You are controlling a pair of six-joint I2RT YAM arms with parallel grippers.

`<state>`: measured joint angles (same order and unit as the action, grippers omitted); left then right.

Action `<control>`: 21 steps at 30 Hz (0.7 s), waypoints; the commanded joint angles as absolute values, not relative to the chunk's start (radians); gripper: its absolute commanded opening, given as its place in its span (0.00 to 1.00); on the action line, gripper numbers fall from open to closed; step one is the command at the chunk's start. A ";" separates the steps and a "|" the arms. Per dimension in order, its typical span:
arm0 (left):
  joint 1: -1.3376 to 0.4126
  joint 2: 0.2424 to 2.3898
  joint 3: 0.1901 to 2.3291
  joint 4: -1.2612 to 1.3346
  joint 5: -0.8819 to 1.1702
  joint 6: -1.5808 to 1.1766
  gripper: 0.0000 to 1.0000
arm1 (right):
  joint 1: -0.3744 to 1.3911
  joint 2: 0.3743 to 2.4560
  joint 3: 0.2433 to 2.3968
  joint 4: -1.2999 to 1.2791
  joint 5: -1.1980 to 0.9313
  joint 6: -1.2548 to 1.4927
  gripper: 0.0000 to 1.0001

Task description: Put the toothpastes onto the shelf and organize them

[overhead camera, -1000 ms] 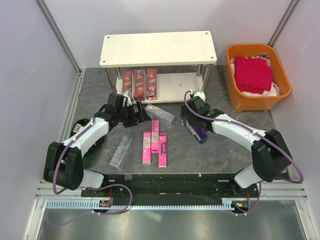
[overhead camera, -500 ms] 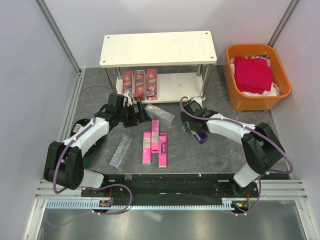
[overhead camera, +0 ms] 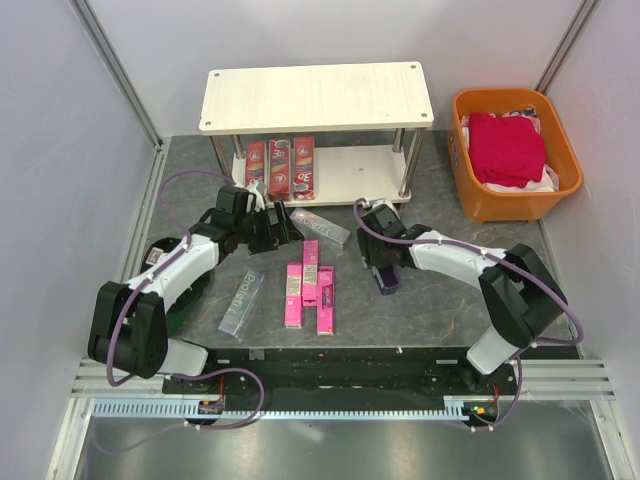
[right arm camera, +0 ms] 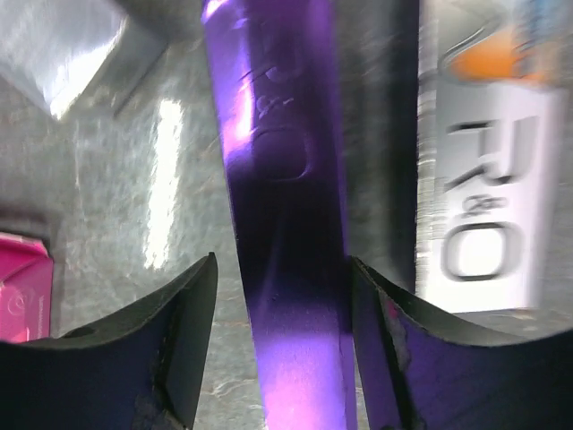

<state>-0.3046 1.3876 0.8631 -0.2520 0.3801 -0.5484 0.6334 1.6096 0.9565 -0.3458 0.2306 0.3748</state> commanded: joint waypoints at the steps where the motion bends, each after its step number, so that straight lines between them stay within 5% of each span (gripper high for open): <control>1: -0.307 1.397 0.887 -0.207 0.408 -0.528 0.99 | 0.660 1.677 0.933 -0.341 0.166 0.396 0.67; 11: -0.308 1.391 0.868 -0.170 0.425 -0.535 0.99 | 0.667 1.600 0.928 -0.322 0.144 0.407 0.47; 21: -0.307 1.315 0.787 -0.003 0.549 -0.604 0.99 | 0.666 1.445 0.937 -0.288 0.042 0.428 0.40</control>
